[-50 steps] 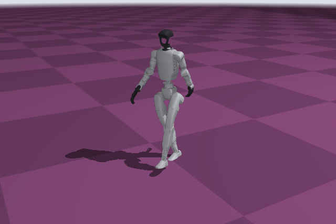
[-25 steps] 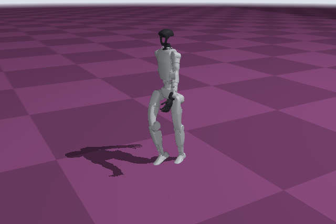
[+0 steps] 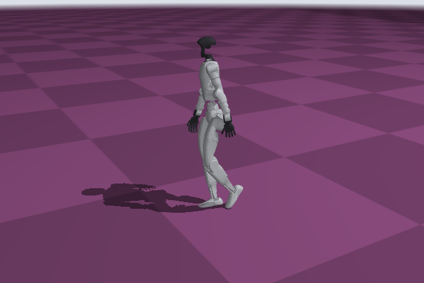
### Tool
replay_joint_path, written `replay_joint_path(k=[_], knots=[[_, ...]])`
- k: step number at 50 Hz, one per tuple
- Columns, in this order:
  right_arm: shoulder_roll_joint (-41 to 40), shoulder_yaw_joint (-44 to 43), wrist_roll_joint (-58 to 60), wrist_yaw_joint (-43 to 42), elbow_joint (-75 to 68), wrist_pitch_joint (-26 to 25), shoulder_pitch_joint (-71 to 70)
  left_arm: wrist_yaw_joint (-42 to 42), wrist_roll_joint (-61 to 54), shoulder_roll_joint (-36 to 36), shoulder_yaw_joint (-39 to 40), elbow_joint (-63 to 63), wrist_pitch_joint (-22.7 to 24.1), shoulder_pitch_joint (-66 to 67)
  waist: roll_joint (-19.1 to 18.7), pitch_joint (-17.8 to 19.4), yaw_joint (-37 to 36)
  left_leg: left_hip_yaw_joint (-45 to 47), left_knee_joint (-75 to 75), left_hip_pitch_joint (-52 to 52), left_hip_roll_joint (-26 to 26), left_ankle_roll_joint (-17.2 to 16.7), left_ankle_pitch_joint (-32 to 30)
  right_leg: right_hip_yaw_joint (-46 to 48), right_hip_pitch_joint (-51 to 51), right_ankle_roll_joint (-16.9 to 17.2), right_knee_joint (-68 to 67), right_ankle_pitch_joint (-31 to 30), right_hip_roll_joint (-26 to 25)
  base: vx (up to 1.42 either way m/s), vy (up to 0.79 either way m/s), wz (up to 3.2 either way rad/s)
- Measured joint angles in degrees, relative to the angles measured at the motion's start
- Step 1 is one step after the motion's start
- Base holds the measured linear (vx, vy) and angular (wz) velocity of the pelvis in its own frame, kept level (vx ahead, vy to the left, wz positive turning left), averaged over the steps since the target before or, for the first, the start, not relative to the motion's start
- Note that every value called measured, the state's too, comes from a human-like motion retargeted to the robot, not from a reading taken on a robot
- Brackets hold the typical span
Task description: Walk run
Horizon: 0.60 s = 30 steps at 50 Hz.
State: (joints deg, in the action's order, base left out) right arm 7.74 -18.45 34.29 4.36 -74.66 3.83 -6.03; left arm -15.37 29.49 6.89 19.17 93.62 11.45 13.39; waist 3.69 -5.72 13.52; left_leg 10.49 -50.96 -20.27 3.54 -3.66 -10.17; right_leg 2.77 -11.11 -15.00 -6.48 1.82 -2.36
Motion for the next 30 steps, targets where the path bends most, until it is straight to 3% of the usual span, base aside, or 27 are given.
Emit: replay_joint_path(k=[3,5,7,8,10,11,12,13,15,17,18,19,20,22,23,25,27,30], knots=[[1.8,4.4,1.5,-1.5,6.4,2.0,-3.7,0.1,11.0,-2.2,-1.0,2.1,-1.3,4.2,0.5,0.6,-3.8,5.7,13.5,-5.0,-4.3,5.0,2.8,-7.3,2.5,0.0,0.0,1.4,-2.5,1.06,-0.02,-2.25],[3.7,6.1,2.2,-2.4,9.8,3.3,-6.0,-3.0,18.4,-3.5,-2.0,3.1,-3.5,6.6,-0.8,1.7,-6.7,5.1,27.5,-6.8,-5.3,7.2,2.3,-8.3,5.8,0.0,0.4,2.8,-4.6,0.91,0.08,-1.97],[5.5,6.9,1.9,-3.2,11.4,4.0,-7.4,-5.9,23.4,-4.4,-2.0,3.6,-5.5,8.2,-1.6,2.7,-8.4,4.7,38.4,-8.0,-4.6,9.9,6.1,-10.0,9.4,0.0,0.5,4.1,-5.9,0.82,0.08,-1.34],[6.1,6.9,1.8,-3.6,11.6,4.2,-7.8,-7.0,24.8,-4.7,-1.8,3.7,-6.4,8.8,-1.5,3.0,-9.0,3.1,42.9,-8.6,-3.6,10.0,8.3,-9.7,11.3,0.0,0.5,4.6,-5.8,1.16,0.01,-0.92],[6.6,6.1,1.8,-4.2,11.0,4.3,-7.9,-8.6,25.6,-4.8,-1.3,3.8,-8.1,10.0,-0.6,3.3,-9.5,-3.6,50.5,-9.7,-1.1,6.2,11.2,-7.8,15.0,0.0,0.5,4.5,-5.1,1.22,-0.09,-0.51],[6.5,5.4,1.6,-4.5,10.0,3.8,-7.4,-8.9,24.9,-4.4,-1.0,3.8,-8.8,10.2,-1.0,3.4,-9.4,1.2,50.7,-9.3,-2.4,3.4,12.5,-7.0,16.5,0.0,0.1,3.2,-6.3,1.24,-0.07,-0.11],[6.3,4.4,1.5,-4.6,8.7,3.4,-6.8,-9.1,23.8,-3.9,-0.6,3.8,-9.4,10.1,-1.4,3.4,-9.3,4.2,50.1,-9.0,-3.3,2.1,13.1,-6.2,17.8,0.3,-0.3,1.4,-7.2,1.38,0.04,0.09],[6.1,3.1,1.3,-4.6,6.9,2.7,-6.2,-9.0,22.1,-3.3,-0.4,3.8,-9.9,9.5,-1.6,3.1,-9.4,3.5,47.6,-9.0,-3.3,4.0,12.4,-5.1,18.6,1.1,-1.1,-1.5,-7.5,1.35,0.08,-0.11],[5.6,1.0,1.0,-3.7,2.5,1.1,-3.8,-7.2,18.2,-1.9,1.1,3.8,-11.0,8.3,-2.1,1.8,-11.6,7.0,43.3,-8.2,-5.0,4.4,11.6,-2.5,19.9,3.6,-3.6,-10.7,-7.3,1.26,0.1,-0.61],[4.9,-0.8,2.5,-2.2,-3.0,-1.5,-0.5,-3.6,12.8,-0.7,3.3,3.7,-11.5,6.6,-1.8,0.3,-13.7,2.8,41.1,-6.7,-5.3,3.1,7.3,0.3,19.0,7.8,-10.0,-23.9,-6.3,1.33,0.12,-0.64],[4.2,-1.3,3.9,-1.5,-5.9,-2.7,1.2,-2.1,9.2,-0.1,4.4,3.6,-11.2,5.4,-1.4,0.0,-13.7,-3.4,38.4,-7.3,-4.0,4.0,8.2,0.3,17.2,9.9,-15.3,-29.6,-6.2,1.34,0.07,-0.1],[3.8,-1.1,4.8,-1.1,-9.1,-3.7,2.5,-1.4,5.1,0.7,5.1,3.5,-10.9,3.7,0.3,0.7,-12.9,-6.6,36.2,-6.5,-1.0,5.0,10.1,1.0,13.9,11.4,-25.4,-31.6,-4.4,1.3,0.03,0.32],[3.5,-0.4,5.5,-0.7,-12.5,-4.6,3.5,-1.0,0.8,1.5,5.6,3.4,-10.6,1.7,2.7,1.9,-11.8,-8.4,34.2,-4.9,2.9,6.1,12.4,2.1,10.0,12.6,-37.9,-31.8,-1.9,1.19,0.01,0.38],[2.8,-0.1,7.7,1.4,-18.4,-5.2,5.3,-1.1,-7.7,3.6,5.6,3.1,-11.9,-4.6,3.1,2.6,-12.3,2.4,33.7,-0.1,-0.2,7.2,15.2,7.2,5.1,12.1,-48.7,-31.8,2.6,1.1,0.0,-0.11],[1.8,0.3,9.2,3.2,-20.0,-5.2,6.9,-0.5,-11.3,4.3,5.9,2.3,-12.6,-7.6,-0.5,1.8,-13.2,4.4,36.4,2.2,-5.2,6.8,14.8,10.1,3.4,10.0,-45.4,-31.8,-0.7,1.02,-0.01,-0.28],[0.0,0.7,12.3,7.1,-21.7,-4.9,10.4,1.7,-17.0,5.0,6.8,0.7,-12.6,-14.2,-3.8,1.7,-12.4,0.8,38.2,5.3,-6.1,6.8,16.0,12.2,-1.2,9.2,-43.0,-28.0,-4.7,0.88,-0.05,0.48],[-2.0,1.1,14.5,9.0,-22.2,-3.4,13.8,3.8,-19.3,4.7,7.9,-2.8,-9.8,-20.0,-4.9,2.7,-8.9,-2.1,40.7,8.8,-4.9,6.8,15.8,11.8,-6.2,12.0,-40.9,-23.0,-6.2,0.89,-0.1,1.63],[-4.2,2.0,18.2,9.5,-22.3,-1.0,18.1,3.0,-23.0,4.4,5.5,-9.6,-5.3,-27.0,-6.3,4.0,-2.4,-3.7,44.1,14.1,-4.8,6.1,16.4,11.9,-13.4,15.5,-33.9,-14.3,-3.3,0.77,-0.11,1.58]])
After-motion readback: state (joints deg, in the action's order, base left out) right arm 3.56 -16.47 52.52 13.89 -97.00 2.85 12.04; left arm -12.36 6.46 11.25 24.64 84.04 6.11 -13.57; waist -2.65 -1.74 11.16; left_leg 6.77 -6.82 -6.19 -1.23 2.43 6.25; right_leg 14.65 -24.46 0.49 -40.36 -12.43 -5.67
